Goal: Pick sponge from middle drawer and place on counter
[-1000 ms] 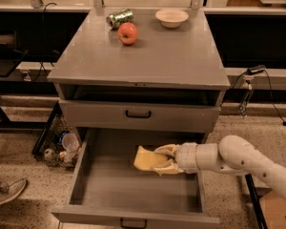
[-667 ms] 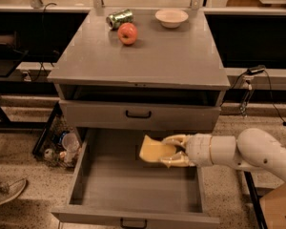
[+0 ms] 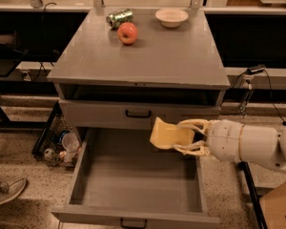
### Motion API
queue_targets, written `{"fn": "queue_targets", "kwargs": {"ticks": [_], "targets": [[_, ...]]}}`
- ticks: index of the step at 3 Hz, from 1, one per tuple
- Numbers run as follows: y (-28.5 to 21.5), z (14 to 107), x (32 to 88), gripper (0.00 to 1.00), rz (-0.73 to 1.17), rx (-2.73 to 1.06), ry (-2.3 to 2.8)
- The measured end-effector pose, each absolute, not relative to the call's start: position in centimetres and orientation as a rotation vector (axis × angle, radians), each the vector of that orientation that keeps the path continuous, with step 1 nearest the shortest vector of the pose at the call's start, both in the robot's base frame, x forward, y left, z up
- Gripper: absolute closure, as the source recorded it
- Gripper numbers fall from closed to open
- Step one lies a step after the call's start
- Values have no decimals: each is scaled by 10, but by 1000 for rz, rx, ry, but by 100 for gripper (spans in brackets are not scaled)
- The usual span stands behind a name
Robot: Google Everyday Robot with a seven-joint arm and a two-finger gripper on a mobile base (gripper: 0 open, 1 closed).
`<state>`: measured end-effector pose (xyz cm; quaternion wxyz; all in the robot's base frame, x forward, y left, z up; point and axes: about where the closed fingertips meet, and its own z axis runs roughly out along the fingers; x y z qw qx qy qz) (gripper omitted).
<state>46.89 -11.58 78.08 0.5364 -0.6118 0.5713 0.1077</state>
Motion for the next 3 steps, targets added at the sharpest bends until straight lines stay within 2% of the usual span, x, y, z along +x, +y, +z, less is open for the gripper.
{"fn": "queue_targets", "kwargs": {"ticks": [2, 3], "targets": [[-121, 793, 481, 100, 255, -1424, 1326], [-132, 827, 510, 100, 265, -1387, 1273]]}}
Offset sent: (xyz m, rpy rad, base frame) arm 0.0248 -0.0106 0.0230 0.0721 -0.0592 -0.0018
